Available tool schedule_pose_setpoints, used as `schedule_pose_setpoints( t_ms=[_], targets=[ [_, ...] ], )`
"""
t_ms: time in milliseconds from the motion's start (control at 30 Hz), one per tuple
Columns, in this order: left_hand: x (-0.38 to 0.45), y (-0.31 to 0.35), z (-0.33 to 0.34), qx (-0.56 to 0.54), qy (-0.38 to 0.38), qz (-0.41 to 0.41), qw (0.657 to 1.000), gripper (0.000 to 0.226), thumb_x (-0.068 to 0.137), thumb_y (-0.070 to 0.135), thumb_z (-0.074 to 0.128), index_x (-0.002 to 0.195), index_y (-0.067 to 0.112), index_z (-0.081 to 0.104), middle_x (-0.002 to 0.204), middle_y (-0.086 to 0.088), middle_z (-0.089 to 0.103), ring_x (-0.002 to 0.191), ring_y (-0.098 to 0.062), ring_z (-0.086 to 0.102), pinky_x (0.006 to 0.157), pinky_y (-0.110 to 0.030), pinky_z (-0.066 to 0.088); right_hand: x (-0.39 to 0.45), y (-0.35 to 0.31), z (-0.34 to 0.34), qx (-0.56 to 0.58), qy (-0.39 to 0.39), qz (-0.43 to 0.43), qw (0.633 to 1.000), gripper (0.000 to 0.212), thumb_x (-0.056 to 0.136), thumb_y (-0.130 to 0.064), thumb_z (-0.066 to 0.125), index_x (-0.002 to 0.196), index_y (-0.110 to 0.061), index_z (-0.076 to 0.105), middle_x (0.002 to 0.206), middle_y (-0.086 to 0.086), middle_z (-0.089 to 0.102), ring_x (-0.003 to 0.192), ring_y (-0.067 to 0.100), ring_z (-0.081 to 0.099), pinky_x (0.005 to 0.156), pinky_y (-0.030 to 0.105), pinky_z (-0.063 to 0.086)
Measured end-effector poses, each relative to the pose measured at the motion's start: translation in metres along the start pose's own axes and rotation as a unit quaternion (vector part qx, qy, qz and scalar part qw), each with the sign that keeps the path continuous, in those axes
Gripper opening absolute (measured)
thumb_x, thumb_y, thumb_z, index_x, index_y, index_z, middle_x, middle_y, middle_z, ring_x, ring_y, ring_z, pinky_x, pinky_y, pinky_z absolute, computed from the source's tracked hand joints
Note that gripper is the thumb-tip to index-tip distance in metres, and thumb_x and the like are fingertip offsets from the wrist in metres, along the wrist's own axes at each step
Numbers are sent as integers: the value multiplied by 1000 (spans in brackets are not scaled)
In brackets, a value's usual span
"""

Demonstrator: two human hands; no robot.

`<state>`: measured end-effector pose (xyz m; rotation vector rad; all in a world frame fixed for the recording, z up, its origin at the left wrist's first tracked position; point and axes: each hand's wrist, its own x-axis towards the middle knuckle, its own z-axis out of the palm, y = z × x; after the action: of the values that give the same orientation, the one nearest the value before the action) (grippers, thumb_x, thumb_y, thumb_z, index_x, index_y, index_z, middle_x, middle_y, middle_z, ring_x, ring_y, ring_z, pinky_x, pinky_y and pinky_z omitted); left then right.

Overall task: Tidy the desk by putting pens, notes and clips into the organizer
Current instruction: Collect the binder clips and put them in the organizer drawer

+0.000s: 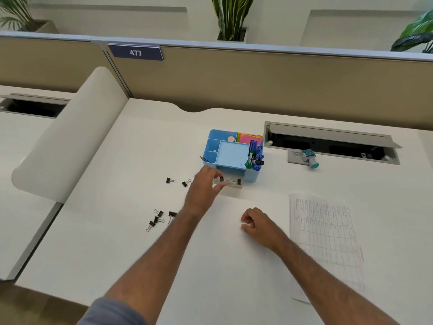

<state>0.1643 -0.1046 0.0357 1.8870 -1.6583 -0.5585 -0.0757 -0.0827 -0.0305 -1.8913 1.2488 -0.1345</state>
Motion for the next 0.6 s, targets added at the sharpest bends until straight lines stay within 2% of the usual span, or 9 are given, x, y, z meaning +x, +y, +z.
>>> schedule_pose_setpoints(
  t_ms=[200,300,400,600],
  targets=[
    [23,3,4,63,-6,5,998,36,91,36,75,121,20,63,114,0,61,103,-18,56,86,-34,54,-1,0,0,-6,5,-17,1000,11,96,-23,68,106,-22,64,100,-9,55,85,4,52,82,24,47],
    [19,1,4,46,2,2,999,45,89,36,77,127,20,59,112,1,60,102,-17,54,86,-35,53,-1,-1,-1,-6,4,-17,1000,11,96,-22,68,106,-21,64,101,-8,55,85,4,52,81,21,46],
    [2,-8,3,11,27,-9,1000,45,89,37,77,127,23,57,106,5,58,97,-14,52,83,-31,51,-1,-1,0,-9,4,-19,1000,10,97,-21,67,107,-21,64,100,-10,54,85,3,51,80,19,44],
    [-46,-42,2,-10,48,-85,995,35,89,31,76,118,28,56,98,11,54,99,-14,52,86,-40,52,0,0,3,-10,8,-25,1000,10,96,-19,67,106,-21,65,100,-7,55,84,2,50,78,16,42]
  ],
)
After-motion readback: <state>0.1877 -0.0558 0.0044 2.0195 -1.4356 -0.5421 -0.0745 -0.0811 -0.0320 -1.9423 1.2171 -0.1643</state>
